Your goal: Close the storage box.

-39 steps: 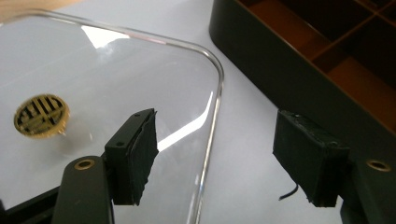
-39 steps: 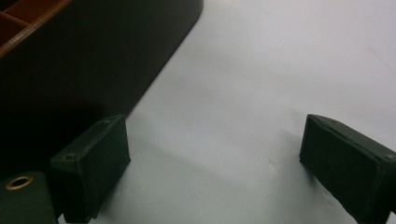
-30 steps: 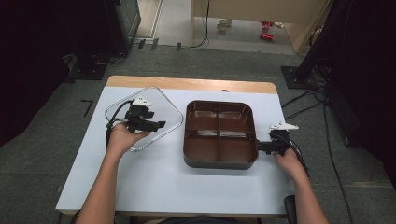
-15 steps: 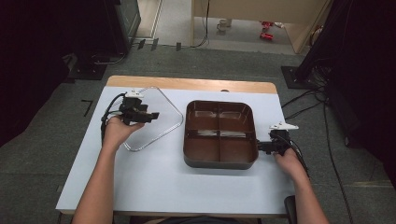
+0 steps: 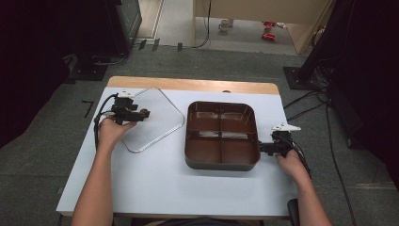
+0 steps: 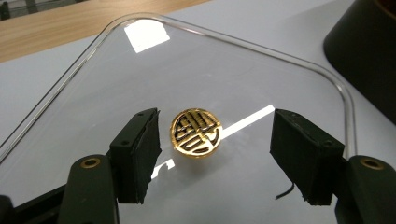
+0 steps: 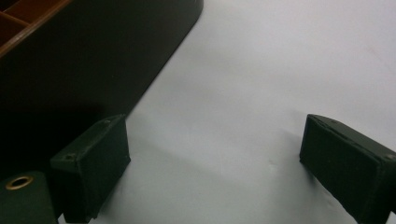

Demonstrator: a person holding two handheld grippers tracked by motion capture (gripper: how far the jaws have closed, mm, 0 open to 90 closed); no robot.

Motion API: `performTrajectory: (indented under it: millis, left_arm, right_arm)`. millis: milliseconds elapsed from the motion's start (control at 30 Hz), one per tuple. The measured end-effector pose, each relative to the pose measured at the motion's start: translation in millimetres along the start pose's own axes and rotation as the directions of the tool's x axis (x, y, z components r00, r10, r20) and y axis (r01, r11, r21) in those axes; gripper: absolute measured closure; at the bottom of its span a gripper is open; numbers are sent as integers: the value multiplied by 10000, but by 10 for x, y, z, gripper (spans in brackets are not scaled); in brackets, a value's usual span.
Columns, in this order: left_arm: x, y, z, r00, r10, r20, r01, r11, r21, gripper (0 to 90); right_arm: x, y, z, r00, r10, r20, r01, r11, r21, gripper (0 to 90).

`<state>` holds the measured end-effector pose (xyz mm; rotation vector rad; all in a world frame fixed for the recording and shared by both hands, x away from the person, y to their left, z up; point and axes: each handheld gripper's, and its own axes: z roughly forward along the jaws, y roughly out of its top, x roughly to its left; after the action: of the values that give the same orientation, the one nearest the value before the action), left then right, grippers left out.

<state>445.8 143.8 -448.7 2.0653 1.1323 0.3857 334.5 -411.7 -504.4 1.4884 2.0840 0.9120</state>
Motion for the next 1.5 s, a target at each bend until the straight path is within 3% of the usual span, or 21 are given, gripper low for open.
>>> performTrajectory:
  millis: [167, 533, 633, 800, 833, 1100, 1300, 1500]
  left_arm:
    - [37, -65, 86, 9997, -169, -158, 171, 9998, 98, 337]
    - [23, -105, 257, 9988, -113, -466, 123, 9997, 205, 412]
    - [15, -111, 293, 9991, -187, -390, 199, 9993, 303, 455]
    - [-20, -115, 321, 9980, -167, -614, 180, 9996, 212, 559]
    - [-39, -116, 326, 9963, -57, -857, 77, 9997, 232, 574]
    - [-21, -110, 318, 9970, -256, -734, 273, 9994, 226, 592]
    - [-44, -89, 308, 9959, -118, -900, 150, 9993, 345, 595]
    - [-22, -76, 277, 9971, -291, -705, 320, 9987, 396, 596]
  right_arm:
    - [0, 0, 0, 10000, 2, 0, -2, 10000, 1, 78]
    - [0, 0, 0, 10000, 1, -2, -1, 10000, 0, 78]
    - [0, 0, 0, 10000, 3, -1, -3, 10000, 0, 78]
    - [0, 0, 0, 10000, 1, -1, -1, 10000, 1, 78]
    - [0, 0, 0, 10000, 3, -2, -3, 10000, 0, 78]
    - [0, 0, 0, 10000, 3, -3, -3, 10000, -2, 78]
    - [0, 0, 0, 10000, -1, -2, 1, 10000, -2, 78]
    - [0, 0, 0, 10000, 1, -2, -1, 10000, -4, 78]
